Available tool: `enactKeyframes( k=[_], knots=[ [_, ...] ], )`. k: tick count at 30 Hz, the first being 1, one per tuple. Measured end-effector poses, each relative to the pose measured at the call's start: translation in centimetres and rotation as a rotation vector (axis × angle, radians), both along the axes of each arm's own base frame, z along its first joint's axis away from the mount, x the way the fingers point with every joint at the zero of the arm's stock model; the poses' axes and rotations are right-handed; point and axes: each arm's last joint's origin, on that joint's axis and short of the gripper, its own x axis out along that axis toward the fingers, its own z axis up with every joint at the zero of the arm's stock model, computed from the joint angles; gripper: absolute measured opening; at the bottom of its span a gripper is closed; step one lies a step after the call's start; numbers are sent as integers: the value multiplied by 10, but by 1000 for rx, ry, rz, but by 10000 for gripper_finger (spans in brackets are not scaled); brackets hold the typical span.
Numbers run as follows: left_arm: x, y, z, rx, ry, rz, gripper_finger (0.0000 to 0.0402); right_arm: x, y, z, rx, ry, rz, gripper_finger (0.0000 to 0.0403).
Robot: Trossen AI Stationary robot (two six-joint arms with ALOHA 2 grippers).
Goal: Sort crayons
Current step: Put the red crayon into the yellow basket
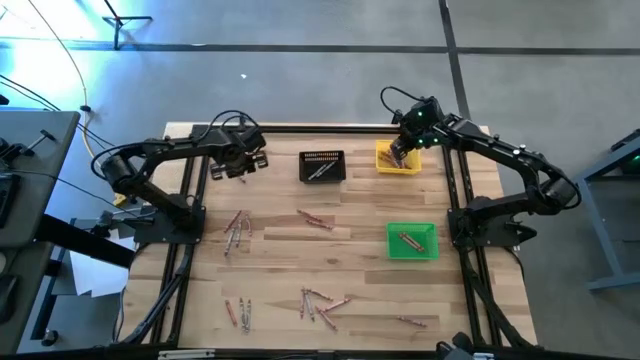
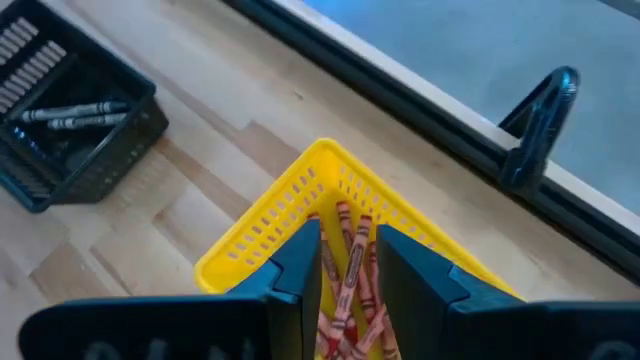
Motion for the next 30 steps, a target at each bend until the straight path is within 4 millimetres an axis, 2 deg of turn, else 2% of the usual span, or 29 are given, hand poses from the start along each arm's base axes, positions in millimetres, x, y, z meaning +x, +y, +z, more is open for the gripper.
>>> enactKeyframes(
  k=[5,18,30],
  knots=[
    [-7,4,-11,27,-27,81,103,-7,-6,0,0,0,-36,85],
    [-20,3,-11,13,83,151,103,-10,-8,0,15,-22,-42,85],
    [-25,14,-12,42,67,202,103,-8,-11,3,-18,-45,-36,85]
  ],
)
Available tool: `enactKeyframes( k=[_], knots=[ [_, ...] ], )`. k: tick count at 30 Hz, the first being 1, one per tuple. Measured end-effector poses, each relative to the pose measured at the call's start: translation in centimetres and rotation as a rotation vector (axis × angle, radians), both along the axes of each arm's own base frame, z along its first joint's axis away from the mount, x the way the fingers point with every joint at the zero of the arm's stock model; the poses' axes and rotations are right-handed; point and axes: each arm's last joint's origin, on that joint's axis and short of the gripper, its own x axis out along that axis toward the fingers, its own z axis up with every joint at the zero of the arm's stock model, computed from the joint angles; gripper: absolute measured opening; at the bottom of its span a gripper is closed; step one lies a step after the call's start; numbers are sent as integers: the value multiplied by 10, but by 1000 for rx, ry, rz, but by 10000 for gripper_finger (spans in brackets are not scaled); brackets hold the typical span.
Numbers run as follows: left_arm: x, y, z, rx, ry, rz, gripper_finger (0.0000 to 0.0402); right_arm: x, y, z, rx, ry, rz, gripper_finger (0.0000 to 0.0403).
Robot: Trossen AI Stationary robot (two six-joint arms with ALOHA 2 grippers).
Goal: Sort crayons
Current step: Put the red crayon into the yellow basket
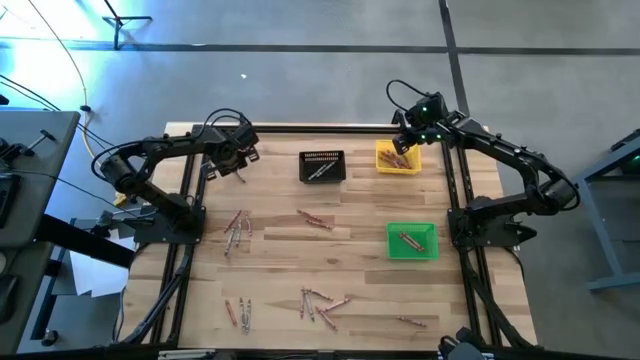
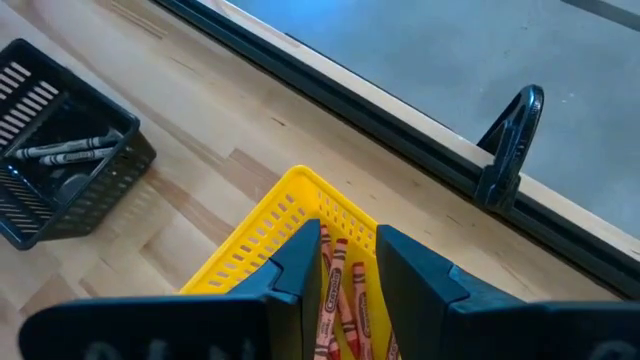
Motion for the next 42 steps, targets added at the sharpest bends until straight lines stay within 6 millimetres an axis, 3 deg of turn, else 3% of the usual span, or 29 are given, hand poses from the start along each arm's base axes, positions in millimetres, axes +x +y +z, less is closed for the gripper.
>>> enactKeyframes(
  k=[13,21,26,34,42],
  knots=[
    [9,8,-32,-97,40,2,99,0,0,0,10,-9,8,85],
    [8,3,-28,-103,54,-26,12,1,1,0,61,-52,-11,85],
    [8,2,-19,-69,15,-46,8,4,-2,20,45,-78,0,85],
    [13,-2,22,113,-186,-143,2,7,-6,76,-29,-118,17,85],
    [44,-4,92,641,-575,-439,1,6,1,114,33,-195,49,85]
  ],
)
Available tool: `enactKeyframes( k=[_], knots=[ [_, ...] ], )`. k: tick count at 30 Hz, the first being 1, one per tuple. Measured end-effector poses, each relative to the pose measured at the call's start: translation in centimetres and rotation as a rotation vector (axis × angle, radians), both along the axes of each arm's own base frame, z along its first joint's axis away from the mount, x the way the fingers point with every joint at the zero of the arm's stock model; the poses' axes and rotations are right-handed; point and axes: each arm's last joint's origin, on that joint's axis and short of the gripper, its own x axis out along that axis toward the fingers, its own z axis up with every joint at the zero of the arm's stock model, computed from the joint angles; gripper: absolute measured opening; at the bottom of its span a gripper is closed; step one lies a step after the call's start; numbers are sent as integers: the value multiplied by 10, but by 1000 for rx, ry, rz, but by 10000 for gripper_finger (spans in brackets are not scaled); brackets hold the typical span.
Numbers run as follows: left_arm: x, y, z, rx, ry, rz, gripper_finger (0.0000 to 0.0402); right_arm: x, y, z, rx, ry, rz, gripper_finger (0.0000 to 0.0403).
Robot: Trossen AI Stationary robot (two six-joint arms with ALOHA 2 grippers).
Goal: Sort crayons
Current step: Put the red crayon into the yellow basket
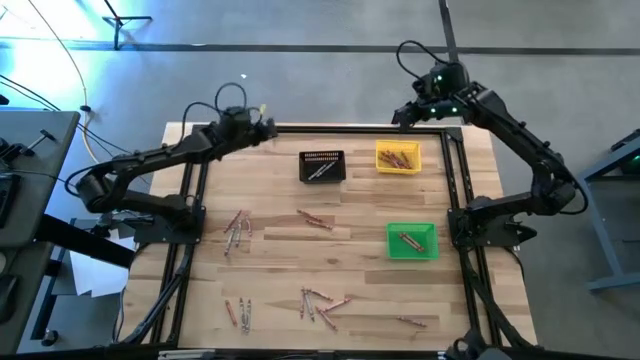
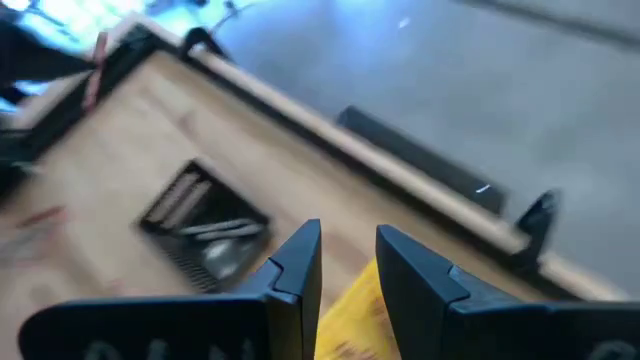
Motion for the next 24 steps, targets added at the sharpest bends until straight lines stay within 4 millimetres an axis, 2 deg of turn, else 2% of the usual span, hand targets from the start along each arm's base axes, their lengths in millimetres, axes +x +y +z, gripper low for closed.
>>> enactKeyframes(
  k=[3,6,12,17,24],
  knots=[
    [12,-1,25,208,-156,-61,1,1,8,3,84,-24,54,85],
    [20,-2,39,341,-276,-84,1,8,17,1,122,-5,101,85],
    [43,5,43,377,-320,-118,1,28,34,4,116,-30,174,85],
    [87,19,47,367,-324,-269,1,35,40,5,99,-40,205,85],
    [148,43,58,410,-350,-427,1,38,36,10,18,-72,234,85]
  ],
)
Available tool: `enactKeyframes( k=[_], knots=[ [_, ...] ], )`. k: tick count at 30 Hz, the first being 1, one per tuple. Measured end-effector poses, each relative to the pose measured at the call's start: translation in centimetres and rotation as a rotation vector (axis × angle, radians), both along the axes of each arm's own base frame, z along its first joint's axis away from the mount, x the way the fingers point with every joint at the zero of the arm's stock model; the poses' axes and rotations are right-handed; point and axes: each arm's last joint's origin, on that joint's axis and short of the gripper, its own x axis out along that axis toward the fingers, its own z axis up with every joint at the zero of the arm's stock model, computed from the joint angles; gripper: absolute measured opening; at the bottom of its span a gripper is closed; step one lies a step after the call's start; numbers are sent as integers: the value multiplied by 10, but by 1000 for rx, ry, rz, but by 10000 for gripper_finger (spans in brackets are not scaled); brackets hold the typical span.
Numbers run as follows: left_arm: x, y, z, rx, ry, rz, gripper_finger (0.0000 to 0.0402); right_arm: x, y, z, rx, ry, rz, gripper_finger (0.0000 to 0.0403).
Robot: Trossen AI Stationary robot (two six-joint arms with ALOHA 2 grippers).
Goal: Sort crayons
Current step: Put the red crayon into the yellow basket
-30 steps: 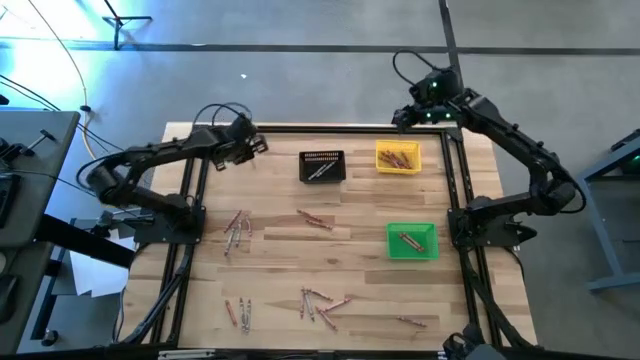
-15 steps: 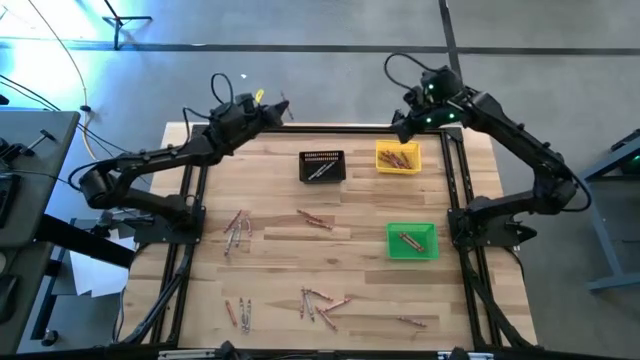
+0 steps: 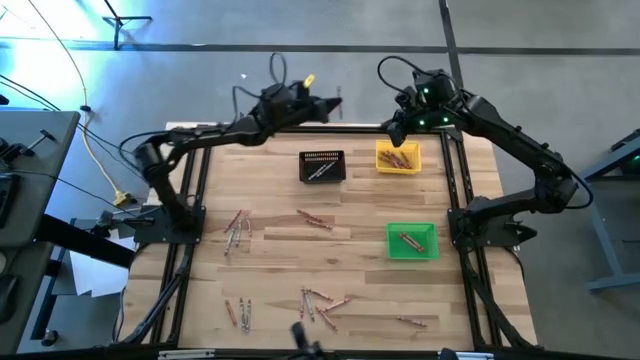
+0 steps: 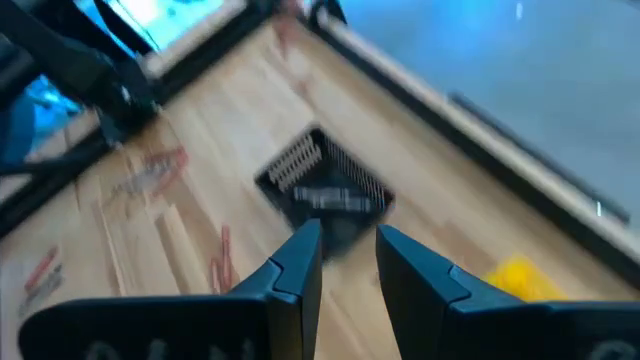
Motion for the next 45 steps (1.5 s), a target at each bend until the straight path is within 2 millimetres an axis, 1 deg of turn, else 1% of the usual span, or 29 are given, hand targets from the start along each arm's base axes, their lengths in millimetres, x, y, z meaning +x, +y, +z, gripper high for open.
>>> enactKeyframes(
  k=[5,8,11,16,20,26,31,35,40,45],
  knots=[
    [31,15,6,12,-28,-90,0,4,-4,8,-66,-79,3,86],
    [42,21,9,14,-18,-106,0,3,-7,10,-86,-99,-7,94],
    [48,24,12,18,6,-108,0,1,-13,14,-121,-132,-29,108],
    [50,22,22,36,-9,-111,0,-1,-22,18,-165,-175,-59,134],
    [52,20,27,32,-3,-79,0,9,-30,13,-142,-197,-74,145],
    [53,19,30,30,17,-44,0,20,-36,12,-134,-257,-86,147],
    [53,19,31,30,15,-44,0,24,-38,12,-134,-276,-88,147],
    [55,17,31,32,11,-41,0,28,-40,7,-104,-276,-96,147],
    [56,15,31,31,14,-33,0,39,-40,0,-77,-270,-82,147],
    [56,14,30,30,19,-35,0,44,-40,0,-89,-290,-75,146]
  ],
)
